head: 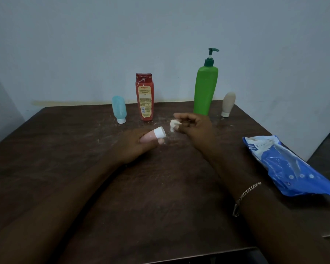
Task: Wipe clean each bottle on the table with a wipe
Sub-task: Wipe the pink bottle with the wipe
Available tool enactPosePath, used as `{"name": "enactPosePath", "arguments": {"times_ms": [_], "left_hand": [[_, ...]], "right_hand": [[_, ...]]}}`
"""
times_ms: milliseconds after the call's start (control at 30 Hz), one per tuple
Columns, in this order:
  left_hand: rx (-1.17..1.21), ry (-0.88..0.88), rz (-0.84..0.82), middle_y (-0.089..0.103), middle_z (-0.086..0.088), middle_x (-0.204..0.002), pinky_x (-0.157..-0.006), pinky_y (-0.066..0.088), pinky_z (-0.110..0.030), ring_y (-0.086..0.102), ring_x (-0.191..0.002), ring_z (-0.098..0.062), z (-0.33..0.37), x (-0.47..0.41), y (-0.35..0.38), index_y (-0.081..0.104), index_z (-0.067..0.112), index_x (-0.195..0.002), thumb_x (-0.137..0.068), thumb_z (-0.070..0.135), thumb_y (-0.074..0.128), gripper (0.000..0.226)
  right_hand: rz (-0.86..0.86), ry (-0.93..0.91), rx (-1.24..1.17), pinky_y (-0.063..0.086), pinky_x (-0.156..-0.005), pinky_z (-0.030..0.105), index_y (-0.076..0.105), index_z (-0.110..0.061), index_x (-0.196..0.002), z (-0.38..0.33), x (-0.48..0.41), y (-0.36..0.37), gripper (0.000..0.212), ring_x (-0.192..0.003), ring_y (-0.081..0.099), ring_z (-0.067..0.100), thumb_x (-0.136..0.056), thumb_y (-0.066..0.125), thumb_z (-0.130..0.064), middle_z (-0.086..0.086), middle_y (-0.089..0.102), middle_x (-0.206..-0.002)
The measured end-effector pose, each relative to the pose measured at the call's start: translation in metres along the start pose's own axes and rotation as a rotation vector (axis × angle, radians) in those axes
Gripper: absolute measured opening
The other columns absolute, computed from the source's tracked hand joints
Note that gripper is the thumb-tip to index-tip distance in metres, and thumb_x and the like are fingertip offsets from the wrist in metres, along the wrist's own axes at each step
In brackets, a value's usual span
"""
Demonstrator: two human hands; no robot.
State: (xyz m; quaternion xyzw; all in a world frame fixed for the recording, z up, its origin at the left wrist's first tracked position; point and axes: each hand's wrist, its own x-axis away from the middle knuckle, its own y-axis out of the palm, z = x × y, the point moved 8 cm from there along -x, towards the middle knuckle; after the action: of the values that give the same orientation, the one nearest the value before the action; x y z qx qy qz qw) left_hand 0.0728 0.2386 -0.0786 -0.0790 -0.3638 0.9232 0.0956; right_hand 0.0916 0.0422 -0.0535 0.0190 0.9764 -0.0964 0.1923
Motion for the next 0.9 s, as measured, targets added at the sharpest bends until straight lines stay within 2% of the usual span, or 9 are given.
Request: {"name": "enactPosePath", "arguments": {"times_ms": [67, 167, 267, 367, 467, 600, 700, 800, 900], "left_hand": [[0.072, -0.076, 0.007, 0.057, 0.010, -0.122, -0.100, 0.046, -0.039, 0.057, -0.108, -0.013, 0.001, 0.000, -0.001, 0.054, 0.030, -0.135, -0.096, 0.060, 0.046, 0.050], [0.032, -0.099, -0.034, 0.053, -0.003, -0.137, -0.091, 0.045, -0.031, 0.054, -0.104, -0.013, 0.003, -0.005, -0.001, 0.045, 0.024, -0.144, -0.104, 0.040, 0.043, 0.043], [-0.072, -0.052, -0.048, 0.039, -0.003, -0.156, -0.111, 0.039, -0.044, 0.047, -0.126, -0.019, 0.014, -0.014, -0.002, 0.035, 0.029, -0.153, -0.105, 0.027, 0.046, 0.049], [-0.215, 0.024, 0.044, 0.046, -0.007, -0.151, -0.110, 0.038, -0.042, 0.048, -0.132, -0.025, 0.031, -0.032, -0.008, 0.042, 0.022, -0.149, -0.100, 0.019, 0.057, 0.051], [-0.310, 0.107, 0.161, 0.056, -0.009, -0.138, -0.094, 0.043, -0.031, 0.056, -0.123, -0.026, 0.057, -0.052, -0.018, 0.053, 0.018, -0.133, -0.089, 0.012, 0.072, 0.049], [-0.422, 0.189, 0.184, 0.060, -0.014, -0.132, -0.092, 0.051, -0.037, 0.058, -0.117, -0.030, 0.095, -0.092, -0.016, 0.059, 0.012, -0.126, -0.081, 0.010, 0.079, 0.050], [-0.535, 0.254, 0.176, 0.063, -0.013, -0.128, -0.090, 0.053, -0.040, 0.059, -0.114, -0.030, 0.113, -0.127, -0.009, 0.065, 0.012, -0.120, -0.077, 0.009, 0.082, 0.046], [-0.618, 0.280, 0.152, 0.065, -0.012, -0.125, -0.090, 0.053, -0.044, 0.058, -0.113, -0.031, 0.118, -0.154, 0.002, 0.069, 0.016, -0.116, -0.077, 0.005, 0.078, 0.041], [-0.635, 0.289, 0.148, 0.065, -0.013, -0.124, -0.088, 0.052, -0.042, 0.058, -0.112, -0.031, 0.119, -0.173, 0.008, 0.070, 0.016, -0.115, -0.078, 0.002, 0.074, 0.040]], "right_hand": [[0.079, 0.080, -0.125, 0.058, -0.082, 0.026, 0.069, 0.000, -0.113, 0.019, -0.009, -0.016, 0.036, -0.091, 0.072, 0.013, -0.078, 0.073, 0.006, 0.008, 0.074, -0.100], [0.138, 0.188, -0.257, 0.056, -0.092, 0.037, 0.068, 0.005, -0.112, 0.046, -0.015, -0.027, 0.031, -0.092, 0.070, 0.019, -0.081, 0.070, 0.008, 0.012, 0.074, -0.098], [0.172, 0.284, -0.409, 0.058, -0.087, 0.034, 0.066, 0.003, -0.113, 0.060, -0.015, -0.032, 0.027, -0.096, 0.068, 0.023, -0.087, 0.064, 0.007, 0.013, 0.072, -0.103], [0.230, 0.322, -0.544, 0.058, -0.087, 0.044, 0.062, 0.003, -0.109, 0.066, -0.016, -0.037, 0.022, -0.097, 0.064, 0.031, -0.089, 0.058, 0.011, 0.024, 0.064, -0.110], [0.318, 0.305, -0.565, 0.061, -0.079, 0.039, 0.059, 0.006, -0.098, 0.073, -0.020, -0.046, 0.020, -0.095, 0.064, 0.036, -0.084, 0.056, 0.020, 0.029, 0.060, -0.108], [0.417, 0.300, -0.471, 0.060, -0.078, 0.034, 0.066, 0.010, -0.092, 0.079, -0.022, -0.057, 0.021, -0.083, 0.066, 0.027, -0.080, 0.054, 0.021, 0.025, 0.066, -0.096], [0.450, 0.289, -0.410, 0.057, -0.083, 0.037, 0.071, 0.006, -0.093, 0.083, -0.023, -0.061, 0.019, -0.082, 0.066, 0.021, -0.075, 0.068, 0.013, 0.017, 0.071, -0.090], [0.440, 0.242, -0.310, 0.058, -0.079, 0.030, 0.074, -0.003, -0.090, 0.083, -0.024, -0.061, 0.023, -0.076, 0.068, 0.015, -0.070, 0.076, 0.008, 0.010, 0.074, -0.085], [0.454, 0.230, -0.265, 0.060, -0.072, 0.026, 0.075, -0.002, -0.091, 0.082, -0.023, -0.061, 0.021, -0.073, 0.071, 0.016, -0.073, 0.075, 0.008, 0.011, 0.074, -0.084]]}}
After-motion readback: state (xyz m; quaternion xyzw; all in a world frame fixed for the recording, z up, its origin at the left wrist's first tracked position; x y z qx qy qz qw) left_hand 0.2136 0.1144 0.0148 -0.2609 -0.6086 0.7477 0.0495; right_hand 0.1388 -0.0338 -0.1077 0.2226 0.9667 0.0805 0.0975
